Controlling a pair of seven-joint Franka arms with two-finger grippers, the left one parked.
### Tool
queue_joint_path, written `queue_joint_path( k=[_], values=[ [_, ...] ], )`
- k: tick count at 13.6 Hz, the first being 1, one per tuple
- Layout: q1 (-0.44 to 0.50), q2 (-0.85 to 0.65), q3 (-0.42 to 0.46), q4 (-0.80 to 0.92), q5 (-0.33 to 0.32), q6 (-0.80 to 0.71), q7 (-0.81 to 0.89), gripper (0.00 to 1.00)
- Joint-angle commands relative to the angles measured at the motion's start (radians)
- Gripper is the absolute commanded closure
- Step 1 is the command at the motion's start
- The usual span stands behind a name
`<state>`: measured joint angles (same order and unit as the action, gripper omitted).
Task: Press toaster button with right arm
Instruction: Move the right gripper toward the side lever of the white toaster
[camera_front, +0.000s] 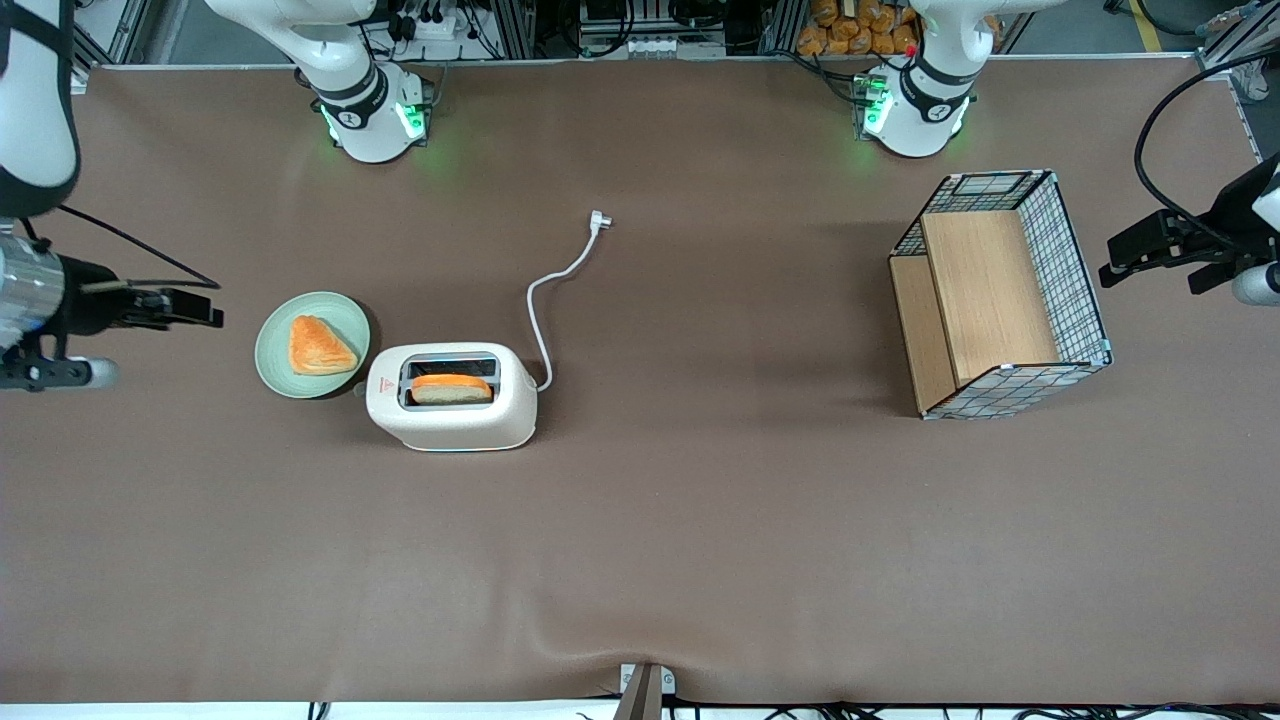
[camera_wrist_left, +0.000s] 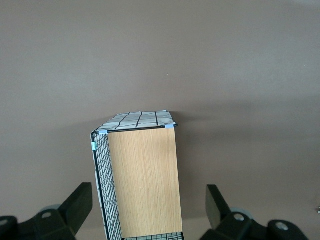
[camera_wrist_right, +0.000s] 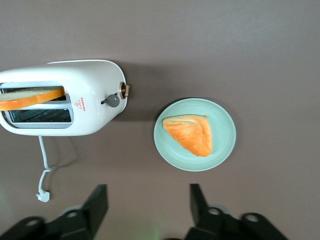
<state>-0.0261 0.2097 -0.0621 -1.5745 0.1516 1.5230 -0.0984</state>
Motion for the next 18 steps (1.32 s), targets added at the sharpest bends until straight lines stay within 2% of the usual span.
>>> queue_joint_path(
  k=[1, 2, 7, 13, 16, 18],
  values=[
    [0.005, 0.023, -0.001, -0.004, 0.023, 0.008, 0.013, 0.89],
    [0.005, 0.048, -0.001, -0.005, 0.035, 0.008, 0.014, 1.00],
    [-0.025, 0.122, -0.002, -0.065, 0.204, 0.058, 0.003, 1.00],
    [-0.014, 0.131, -0.002, -0.154, 0.285, 0.196, -0.061, 1.00],
    [-0.014, 0.129, -0.001, -0.248, 0.347, 0.301, -0.124, 1.00],
    [-0.002, 0.129, -0.001, -0.274, 0.356, 0.338, -0.126, 1.00]
  ],
)
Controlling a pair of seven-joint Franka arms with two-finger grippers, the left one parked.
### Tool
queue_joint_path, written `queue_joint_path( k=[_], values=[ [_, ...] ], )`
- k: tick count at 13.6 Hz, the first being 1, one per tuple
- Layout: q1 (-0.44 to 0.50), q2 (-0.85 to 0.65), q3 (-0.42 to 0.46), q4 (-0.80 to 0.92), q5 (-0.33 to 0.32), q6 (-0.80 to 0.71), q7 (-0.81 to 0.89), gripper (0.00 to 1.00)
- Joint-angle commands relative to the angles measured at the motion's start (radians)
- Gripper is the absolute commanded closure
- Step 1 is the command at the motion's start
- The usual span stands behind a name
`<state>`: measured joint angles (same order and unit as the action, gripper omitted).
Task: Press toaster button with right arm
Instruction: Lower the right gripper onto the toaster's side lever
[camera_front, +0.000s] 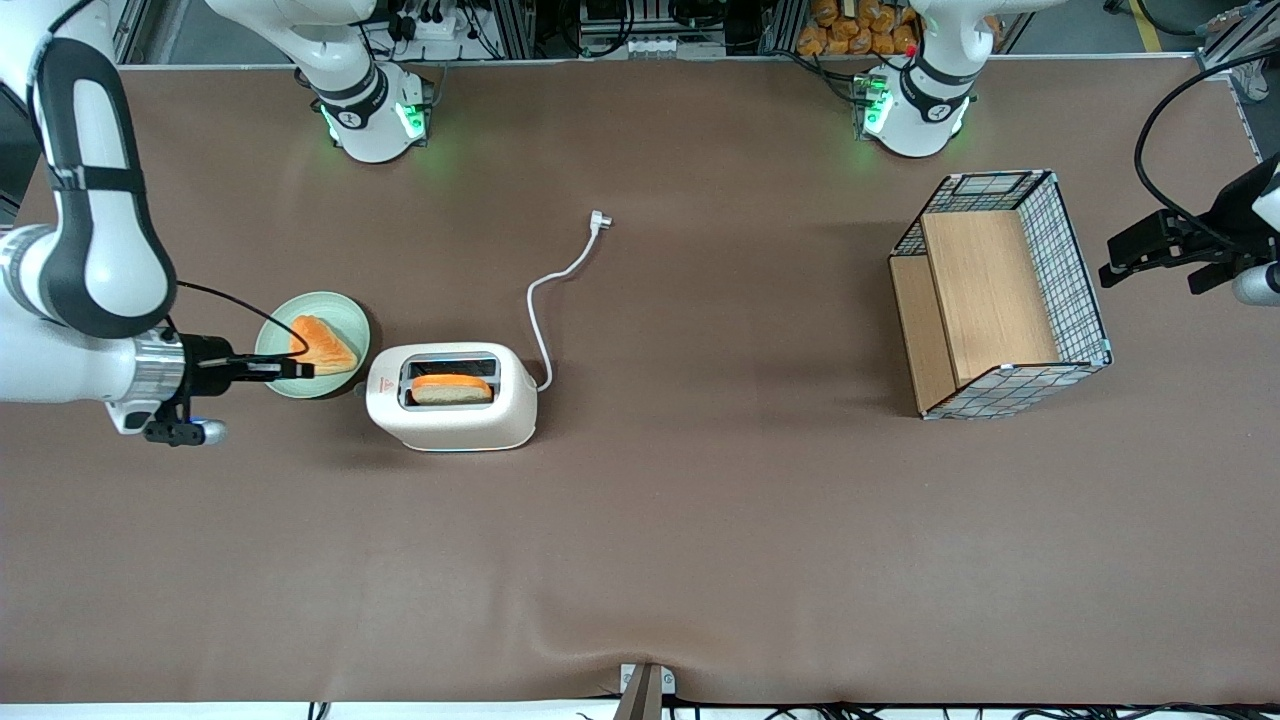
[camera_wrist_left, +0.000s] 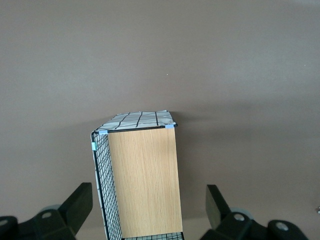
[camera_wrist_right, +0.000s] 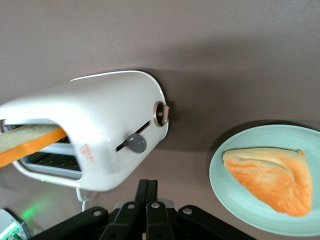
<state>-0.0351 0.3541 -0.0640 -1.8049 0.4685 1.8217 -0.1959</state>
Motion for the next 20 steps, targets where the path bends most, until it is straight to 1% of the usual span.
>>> queue_joint_path(
  k=[1, 3, 6, 7, 11, 15, 17, 20],
  values=[
    [0.009, -0.015, 0.001, -0.044, 0.051, 0.041, -0.028, 1.00],
    [0.015, -0.010, 0.001, -0.047, 0.077, 0.056, -0.028, 1.00],
    [0.030, -0.010, 0.001, -0.073, 0.090, 0.102, -0.034, 1.00],
    [0.030, -0.009, 0.001, -0.073, 0.107, 0.113, -0.046, 1.00],
    [0.040, 0.008, 0.001, -0.073, 0.137, 0.136, -0.057, 1.00],
    [0.038, 0.014, 0.001, -0.093, 0.139, 0.160, -0.075, 1.00],
    [0.038, 0.023, 0.001, -0.097, 0.171, 0.163, -0.079, 1.00],
    [0.041, 0.026, 0.001, -0.099, 0.174, 0.165, -0.082, 1.00]
  ],
)
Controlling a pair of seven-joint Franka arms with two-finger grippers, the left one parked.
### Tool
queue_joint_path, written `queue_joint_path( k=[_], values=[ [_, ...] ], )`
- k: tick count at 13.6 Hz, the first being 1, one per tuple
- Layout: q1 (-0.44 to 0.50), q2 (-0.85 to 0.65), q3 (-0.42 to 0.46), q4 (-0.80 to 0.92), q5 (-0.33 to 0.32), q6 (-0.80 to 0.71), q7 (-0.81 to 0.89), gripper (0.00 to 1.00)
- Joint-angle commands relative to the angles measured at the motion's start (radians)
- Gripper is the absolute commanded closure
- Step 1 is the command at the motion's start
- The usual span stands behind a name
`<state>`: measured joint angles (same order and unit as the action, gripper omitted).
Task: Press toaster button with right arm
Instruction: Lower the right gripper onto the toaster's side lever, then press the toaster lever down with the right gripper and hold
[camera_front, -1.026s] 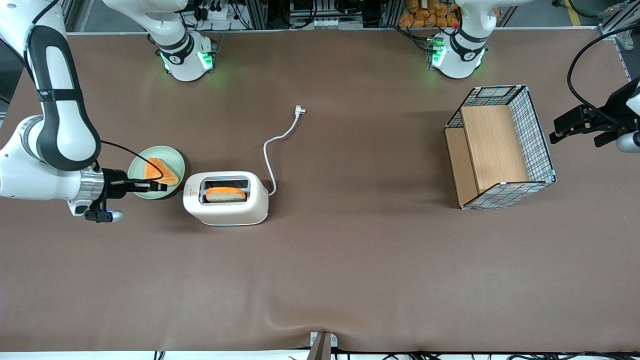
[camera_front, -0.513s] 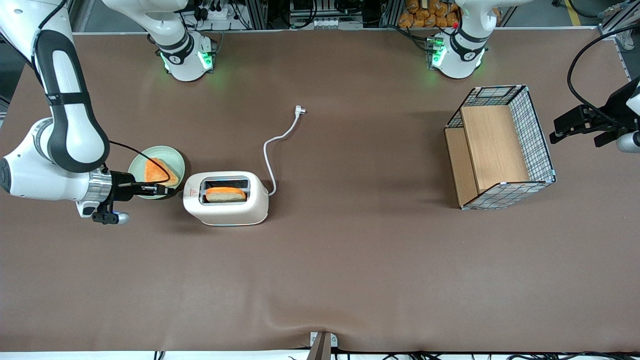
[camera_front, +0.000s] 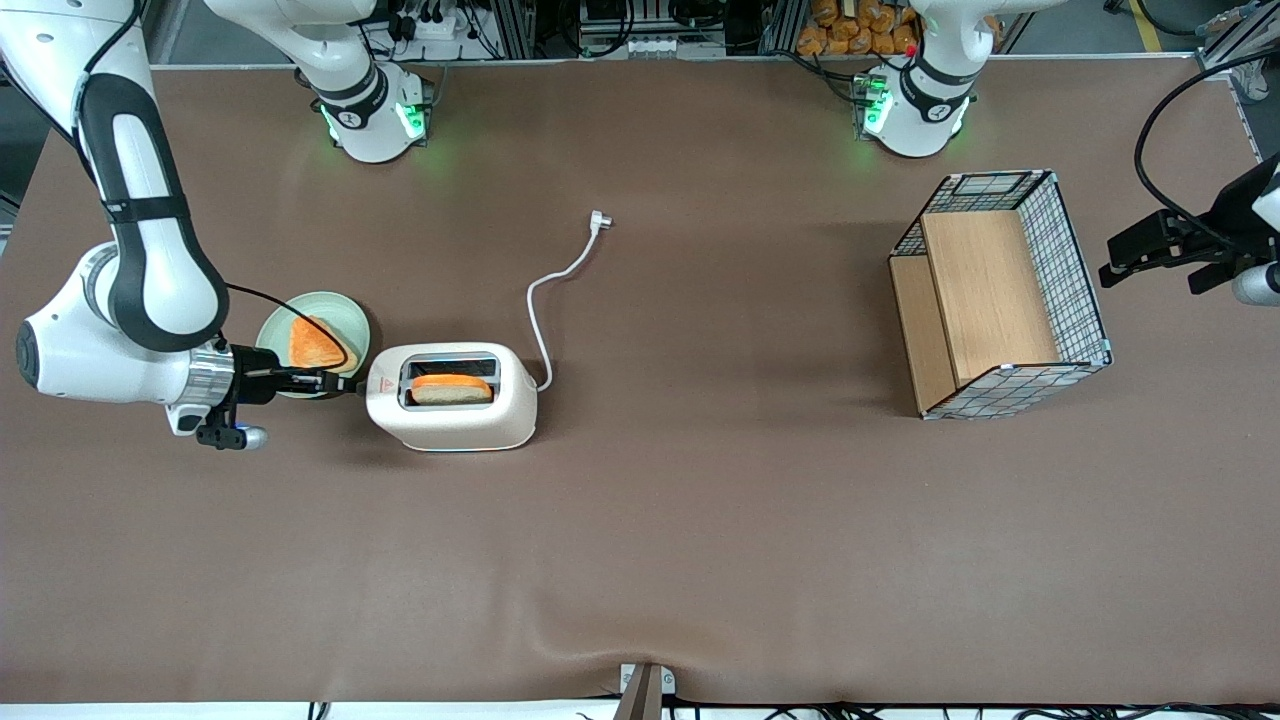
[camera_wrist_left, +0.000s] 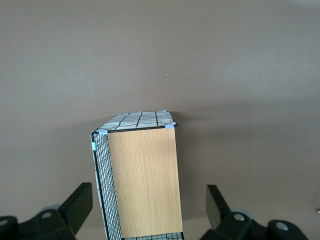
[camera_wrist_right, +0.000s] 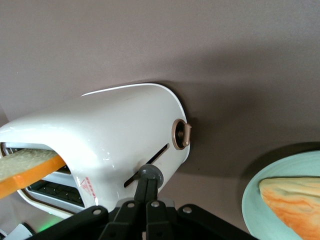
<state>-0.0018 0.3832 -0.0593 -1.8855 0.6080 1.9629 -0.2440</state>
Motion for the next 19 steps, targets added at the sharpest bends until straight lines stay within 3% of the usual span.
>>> queue_joint_path(
  k=[1, 19],
  values=[
    [0.009, -0.003, -0.004, -0.018, 0.035, 0.025, -0.034, 1.00],
    [0.022, 0.045, -0.002, -0.050, 0.052, 0.126, -0.092, 1.00]
  ],
)
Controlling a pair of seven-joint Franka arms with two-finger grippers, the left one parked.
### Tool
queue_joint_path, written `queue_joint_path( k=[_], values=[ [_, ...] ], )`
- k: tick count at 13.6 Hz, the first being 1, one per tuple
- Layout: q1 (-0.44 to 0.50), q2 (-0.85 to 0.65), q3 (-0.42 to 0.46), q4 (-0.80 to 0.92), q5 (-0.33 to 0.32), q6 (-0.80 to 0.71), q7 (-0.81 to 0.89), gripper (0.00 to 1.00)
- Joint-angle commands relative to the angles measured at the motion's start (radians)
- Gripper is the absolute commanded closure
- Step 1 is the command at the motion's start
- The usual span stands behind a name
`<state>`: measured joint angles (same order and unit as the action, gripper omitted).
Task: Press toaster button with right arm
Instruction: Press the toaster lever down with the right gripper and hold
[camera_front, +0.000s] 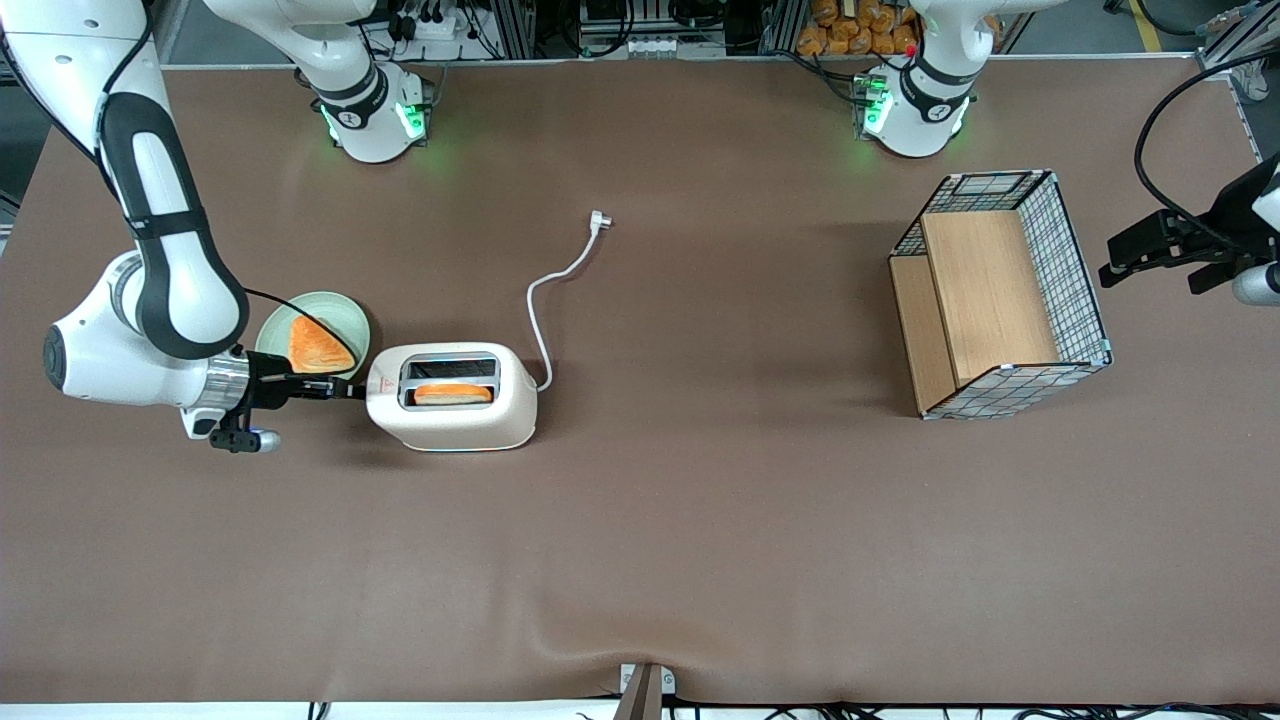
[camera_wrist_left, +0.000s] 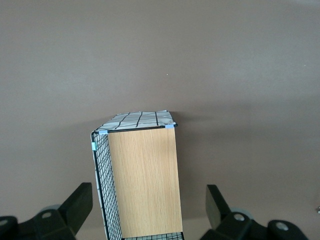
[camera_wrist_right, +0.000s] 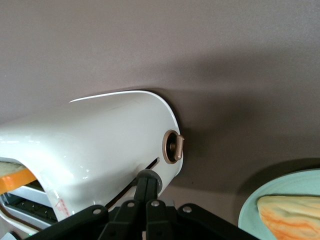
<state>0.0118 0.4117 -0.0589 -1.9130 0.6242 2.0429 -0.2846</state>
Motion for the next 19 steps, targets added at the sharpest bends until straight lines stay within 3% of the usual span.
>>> queue_joint_path(
  k=[1, 3, 19],
  values=[
    [0.008, 0.019, -0.004, -0.035, 0.066, 0.057, -0.086, 1.00],
    [0.011, 0.025, -0.004, -0.064, 0.092, 0.100, -0.133, 1.00],
    [0.031, 0.050, -0.004, -0.090, 0.097, 0.174, -0.159, 1.00]
  ],
)
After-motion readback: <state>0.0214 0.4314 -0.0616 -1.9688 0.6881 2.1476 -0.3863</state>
